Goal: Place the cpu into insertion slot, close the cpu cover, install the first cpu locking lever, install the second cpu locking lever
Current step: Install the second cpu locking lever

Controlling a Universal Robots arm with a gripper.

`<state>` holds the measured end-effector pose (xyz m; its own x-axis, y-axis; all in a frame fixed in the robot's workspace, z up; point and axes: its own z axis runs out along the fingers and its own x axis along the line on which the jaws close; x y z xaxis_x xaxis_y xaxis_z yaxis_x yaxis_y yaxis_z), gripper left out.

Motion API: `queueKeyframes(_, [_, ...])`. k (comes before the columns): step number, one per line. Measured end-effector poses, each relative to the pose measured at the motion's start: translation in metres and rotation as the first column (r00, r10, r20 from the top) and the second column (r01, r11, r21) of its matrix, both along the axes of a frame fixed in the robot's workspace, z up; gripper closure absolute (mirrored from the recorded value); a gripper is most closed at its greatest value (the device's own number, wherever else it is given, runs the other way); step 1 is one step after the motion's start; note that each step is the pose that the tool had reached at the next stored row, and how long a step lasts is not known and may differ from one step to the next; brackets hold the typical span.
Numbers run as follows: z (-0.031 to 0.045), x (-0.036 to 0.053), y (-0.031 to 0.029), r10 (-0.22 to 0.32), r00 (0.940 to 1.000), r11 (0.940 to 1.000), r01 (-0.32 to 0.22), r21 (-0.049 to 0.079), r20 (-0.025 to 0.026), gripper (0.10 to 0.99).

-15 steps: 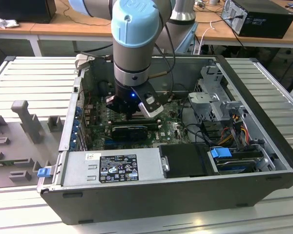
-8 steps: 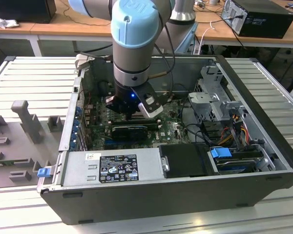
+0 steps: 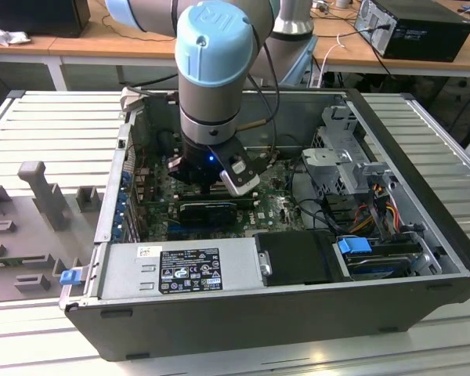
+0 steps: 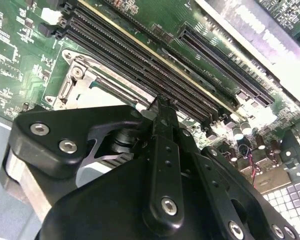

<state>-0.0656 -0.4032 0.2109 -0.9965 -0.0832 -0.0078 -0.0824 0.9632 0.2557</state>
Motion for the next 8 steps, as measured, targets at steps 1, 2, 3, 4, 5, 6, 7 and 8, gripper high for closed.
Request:
queueKeyframes(1, [-0.0002, -0.0010, -0.0011, 0.000, 1.0000, 1.0000, 0.000, 0.009, -0.0001, 0.980])
queueKeyframes(2, [-0.0007, -0.0025, -0.0023, 0.000, 1.0000, 0.9998, 0.000, 0.020, -0.0001, 0.980])
queueKeyframes(3, [-0.0013, -0.0029, -0.0029, 0.000, 1.0000, 0.9997, 0.000, 0.024, -0.0001, 0.980])
queueKeyframes(4, [-0.0022, -0.0031, -0.0037, 0.000, 1.0000, 0.9996, 0.000, 0.028, -0.0001, 0.980])
queueKeyframes(5, [-0.0034, -0.0034, -0.0045, 0.000, 1.0000, 0.9995, 0.000, 0.031, 0.0000, 0.980])
queueKeyframes(6, [-0.0043, -0.0037, -0.0049, 0.000, 1.0000, 0.9994, 0.000, 0.034, 0.0000, 0.980])
queueKeyframes(7, [-0.0053, -0.0039, -0.0051, 0.000, 1.0000, 0.9992, 0.000, 0.039, -0.0001, 0.980])
queueKeyframes(8, [-0.0061, -0.0040, -0.0051, 0.000, 1.0000, 0.9991, 0.000, 0.043, 0.0000, 0.980])
